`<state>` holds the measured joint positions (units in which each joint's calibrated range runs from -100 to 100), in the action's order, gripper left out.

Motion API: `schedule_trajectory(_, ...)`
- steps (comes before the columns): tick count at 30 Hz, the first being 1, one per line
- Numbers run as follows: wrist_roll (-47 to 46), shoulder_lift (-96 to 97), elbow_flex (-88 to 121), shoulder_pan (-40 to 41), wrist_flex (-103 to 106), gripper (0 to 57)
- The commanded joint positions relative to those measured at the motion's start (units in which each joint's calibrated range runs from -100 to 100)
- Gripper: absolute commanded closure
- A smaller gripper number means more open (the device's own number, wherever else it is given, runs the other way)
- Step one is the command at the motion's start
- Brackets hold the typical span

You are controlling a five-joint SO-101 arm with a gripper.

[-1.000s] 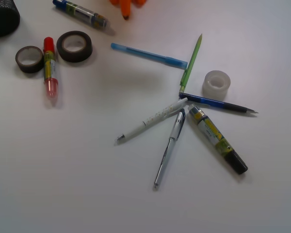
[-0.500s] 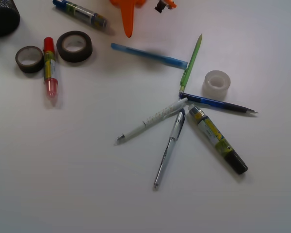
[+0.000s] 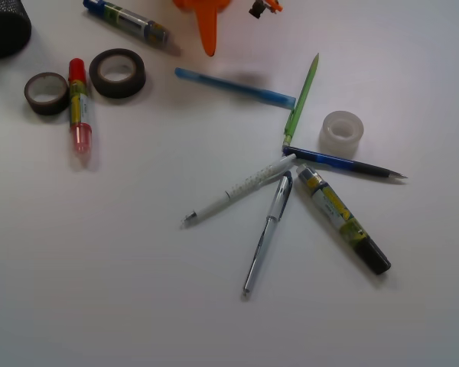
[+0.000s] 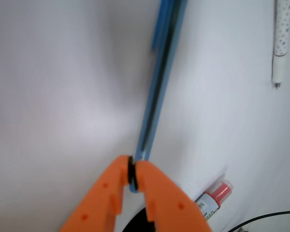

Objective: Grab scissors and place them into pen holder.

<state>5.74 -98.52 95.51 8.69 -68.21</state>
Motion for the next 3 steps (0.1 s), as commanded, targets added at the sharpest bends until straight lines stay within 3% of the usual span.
schedule_trajectory(1,0.05,-0.55,-1.21,-0.21,-0.03,57.2)
schedule_trajectory(3,0.05,-0.55,-1.21,-0.21,-0.03,57.2)
